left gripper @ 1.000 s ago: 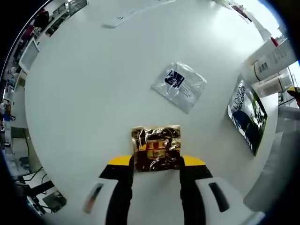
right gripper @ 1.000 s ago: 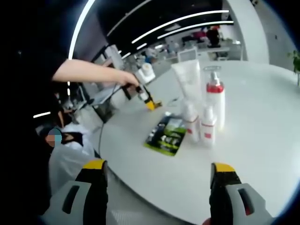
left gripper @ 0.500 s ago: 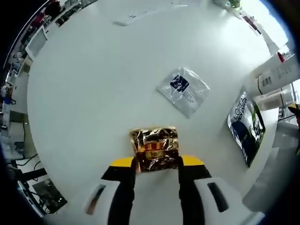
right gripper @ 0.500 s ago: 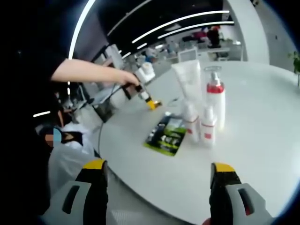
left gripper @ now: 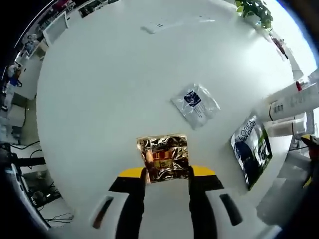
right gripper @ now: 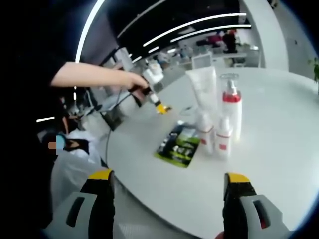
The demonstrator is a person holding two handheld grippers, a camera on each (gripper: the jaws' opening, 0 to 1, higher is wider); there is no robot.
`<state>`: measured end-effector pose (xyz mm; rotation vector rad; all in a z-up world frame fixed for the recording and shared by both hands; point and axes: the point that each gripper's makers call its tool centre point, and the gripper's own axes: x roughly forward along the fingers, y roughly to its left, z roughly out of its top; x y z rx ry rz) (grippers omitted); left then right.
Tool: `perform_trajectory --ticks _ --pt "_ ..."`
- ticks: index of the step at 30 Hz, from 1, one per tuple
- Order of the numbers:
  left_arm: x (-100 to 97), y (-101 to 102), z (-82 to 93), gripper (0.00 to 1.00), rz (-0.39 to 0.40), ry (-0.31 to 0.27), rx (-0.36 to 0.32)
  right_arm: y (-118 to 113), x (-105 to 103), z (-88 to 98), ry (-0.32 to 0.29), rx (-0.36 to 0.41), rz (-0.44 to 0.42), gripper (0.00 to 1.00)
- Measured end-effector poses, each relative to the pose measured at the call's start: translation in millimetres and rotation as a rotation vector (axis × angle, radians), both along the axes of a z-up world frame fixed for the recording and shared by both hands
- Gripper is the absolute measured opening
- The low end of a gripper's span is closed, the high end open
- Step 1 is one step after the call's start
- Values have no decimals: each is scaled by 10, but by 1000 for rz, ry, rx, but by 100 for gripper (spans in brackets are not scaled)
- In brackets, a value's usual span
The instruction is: Arrange the skincare products in the storage area until every visible bottle or jar stands upright without overlapping.
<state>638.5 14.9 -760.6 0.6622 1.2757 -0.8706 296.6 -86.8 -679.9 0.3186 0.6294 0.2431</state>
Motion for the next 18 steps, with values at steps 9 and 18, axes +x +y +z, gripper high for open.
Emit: perform_trajectory --ticks 9,18 --pt "-209 38 167 40 89 12 -44 42 5 57 -30 -10 23 93" --pt "-441 98 227 39 151 12 -42 61 8 103 -58 -63 45 94"
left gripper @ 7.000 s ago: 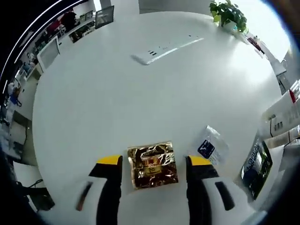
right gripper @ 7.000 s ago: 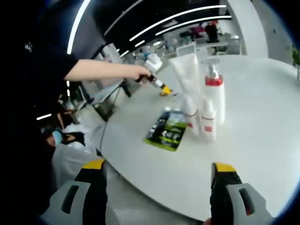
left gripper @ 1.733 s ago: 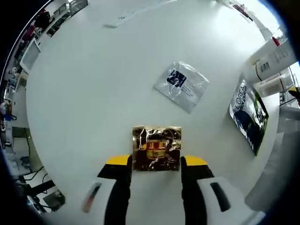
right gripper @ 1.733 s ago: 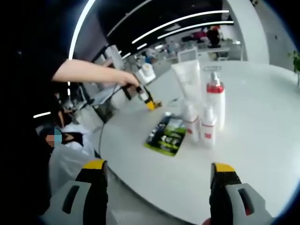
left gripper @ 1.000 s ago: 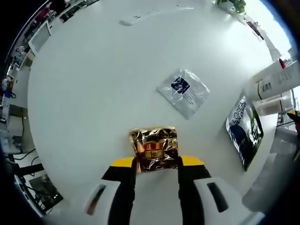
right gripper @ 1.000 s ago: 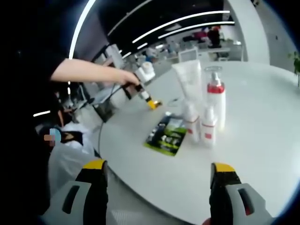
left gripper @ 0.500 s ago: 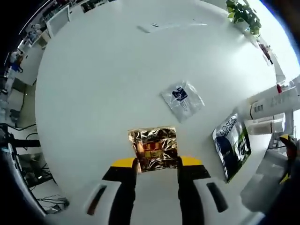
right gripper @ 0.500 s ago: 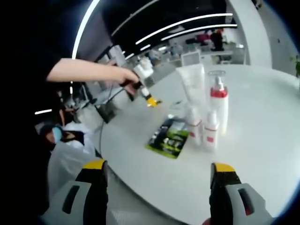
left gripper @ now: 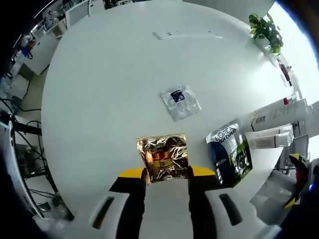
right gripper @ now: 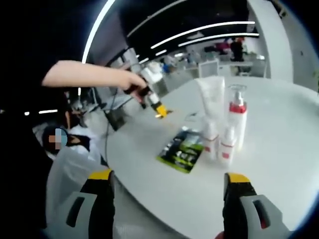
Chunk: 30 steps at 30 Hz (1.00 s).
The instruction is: Arrange the skincare products in the storage area until every visible bottle or jar stands upright without overlapping.
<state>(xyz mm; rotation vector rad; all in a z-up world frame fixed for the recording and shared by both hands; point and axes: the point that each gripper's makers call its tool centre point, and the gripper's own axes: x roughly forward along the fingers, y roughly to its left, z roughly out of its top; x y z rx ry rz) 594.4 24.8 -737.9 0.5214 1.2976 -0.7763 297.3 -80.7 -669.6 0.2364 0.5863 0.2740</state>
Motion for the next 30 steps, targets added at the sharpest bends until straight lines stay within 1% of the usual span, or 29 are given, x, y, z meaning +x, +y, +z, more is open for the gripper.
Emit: perform_trajectory --ticks 4,10,16,23,30 --pt "-115 34 -17 39 19 6 12 13 3 -2 -4 -18 14 94" --pt "-277 27 -80 39 76 25 16 24 -5 -3 -10 -29 26 93" --pt "-427 -49 -182 39 115 30 5 57 -25 -18 -7 -39 45 93" --pt "-535 -93 -289 39 165 45 17 85 -43 -35 -4 -43 59 93" --pt "-534 -141 -340 39 222 43 12 96 -47 -36 -5 -47 67 93"
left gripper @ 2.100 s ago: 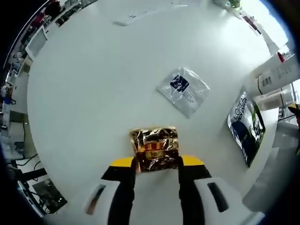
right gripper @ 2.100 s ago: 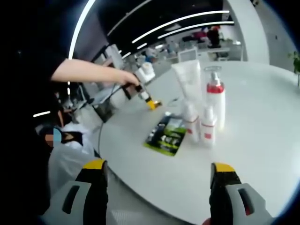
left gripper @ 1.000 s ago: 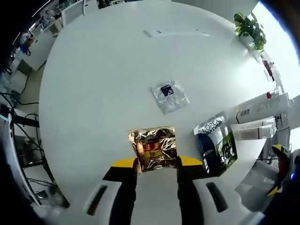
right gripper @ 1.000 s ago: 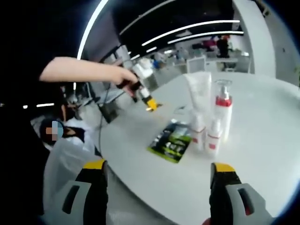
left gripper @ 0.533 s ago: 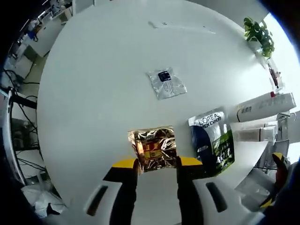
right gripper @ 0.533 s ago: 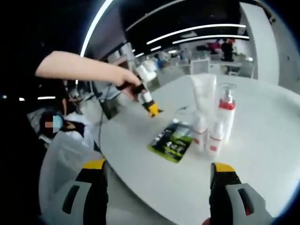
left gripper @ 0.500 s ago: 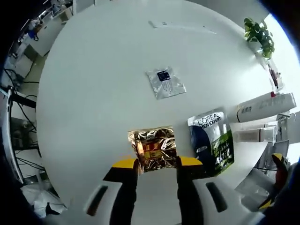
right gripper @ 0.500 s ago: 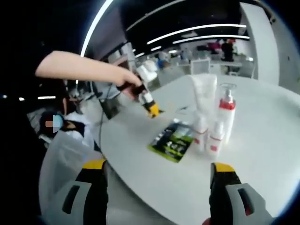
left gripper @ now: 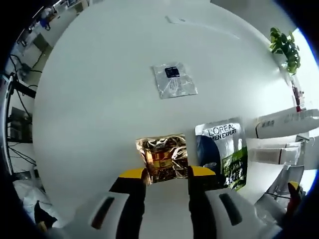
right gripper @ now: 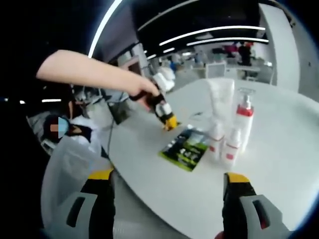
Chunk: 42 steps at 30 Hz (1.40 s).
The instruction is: Arrange the skincare products in the storage area until every visible bottle or jar stands upright without overlapping.
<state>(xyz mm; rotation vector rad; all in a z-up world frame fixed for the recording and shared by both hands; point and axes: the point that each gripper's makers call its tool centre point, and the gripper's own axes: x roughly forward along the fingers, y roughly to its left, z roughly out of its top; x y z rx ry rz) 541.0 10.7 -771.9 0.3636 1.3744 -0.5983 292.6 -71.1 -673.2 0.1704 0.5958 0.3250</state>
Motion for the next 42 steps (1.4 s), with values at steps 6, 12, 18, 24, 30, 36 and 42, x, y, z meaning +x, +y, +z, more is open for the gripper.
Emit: perform_trajectory --ticks 6,12,18,24,30,36,42 --pt "-22 -9 -71 40 9 9 11 10 -2 -7 4 -3 10 92" --pt "-29 -45 -102 41 23 12 7 4 13 5 2 8 9 92" --pt "-43 -85 -117 43 16 28 -5 10 17 5 4 13 16 92" --pt "-57 -76 -140 44 16 43 1 24 13 2 7 19 22 92" --pt "-70 -75 -134 45 21 49 -9 29 9 -2 10 21 24 92" --pt "-59 -105 -104 46 36 54 -32 27 6 -1 9 16 25 92" --pt "-66 -81 -105 47 29 50 -22 23 6 4 7 12 24 92"
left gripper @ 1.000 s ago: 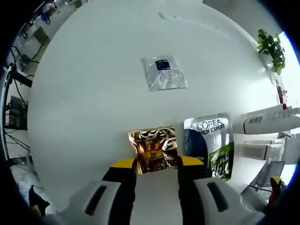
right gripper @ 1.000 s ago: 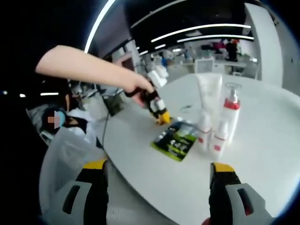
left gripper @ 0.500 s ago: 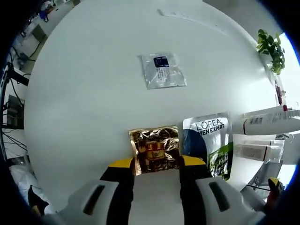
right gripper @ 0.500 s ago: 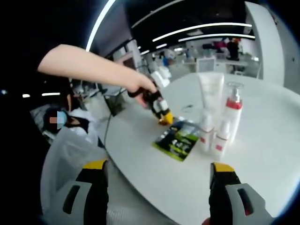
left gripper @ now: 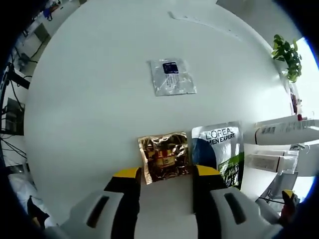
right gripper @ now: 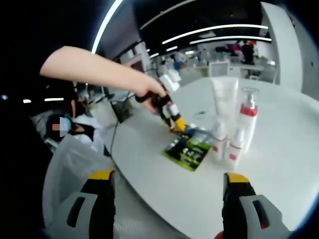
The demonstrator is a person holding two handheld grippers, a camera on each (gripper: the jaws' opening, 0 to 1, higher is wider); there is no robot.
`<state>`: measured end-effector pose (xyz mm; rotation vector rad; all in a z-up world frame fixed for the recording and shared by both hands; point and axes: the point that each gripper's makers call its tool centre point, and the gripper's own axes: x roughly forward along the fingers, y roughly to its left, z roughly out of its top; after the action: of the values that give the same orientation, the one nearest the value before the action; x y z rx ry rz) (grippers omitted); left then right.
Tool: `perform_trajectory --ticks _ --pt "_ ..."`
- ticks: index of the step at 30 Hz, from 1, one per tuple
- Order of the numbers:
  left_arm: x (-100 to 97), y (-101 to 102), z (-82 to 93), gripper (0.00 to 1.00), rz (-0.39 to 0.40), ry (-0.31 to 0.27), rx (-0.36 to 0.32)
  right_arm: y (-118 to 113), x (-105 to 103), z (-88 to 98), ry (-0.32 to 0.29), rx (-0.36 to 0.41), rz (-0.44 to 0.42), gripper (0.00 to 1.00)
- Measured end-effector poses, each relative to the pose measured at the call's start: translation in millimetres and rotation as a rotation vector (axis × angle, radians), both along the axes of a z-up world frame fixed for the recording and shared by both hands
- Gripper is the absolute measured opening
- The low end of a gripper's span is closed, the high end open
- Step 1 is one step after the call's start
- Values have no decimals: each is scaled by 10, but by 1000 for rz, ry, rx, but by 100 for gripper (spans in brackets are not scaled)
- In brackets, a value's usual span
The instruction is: Arrange the skincare products in the storage area until every visible bottle or jar stands upright without overlapping.
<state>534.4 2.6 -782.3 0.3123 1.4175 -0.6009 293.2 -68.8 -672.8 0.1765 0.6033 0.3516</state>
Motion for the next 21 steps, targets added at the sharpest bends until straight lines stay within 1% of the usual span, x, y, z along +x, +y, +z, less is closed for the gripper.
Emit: perform_trajectory --ticks 5,13,18,21 --pt "14 12 13 50 -3 -5 -4 -2 0 -2 0 -3 0 92" --pt "36 -39 57 56 -15 -20 -42 7 -4 -13 3 -14 8 92" --pt "-2 -12 137 60 -39 -36 -58 22 -5 -21 6 -21 17 92" --pt "-7 24 210 64 -45 -48 -83 41 -10 -32 10 -28 28 93"
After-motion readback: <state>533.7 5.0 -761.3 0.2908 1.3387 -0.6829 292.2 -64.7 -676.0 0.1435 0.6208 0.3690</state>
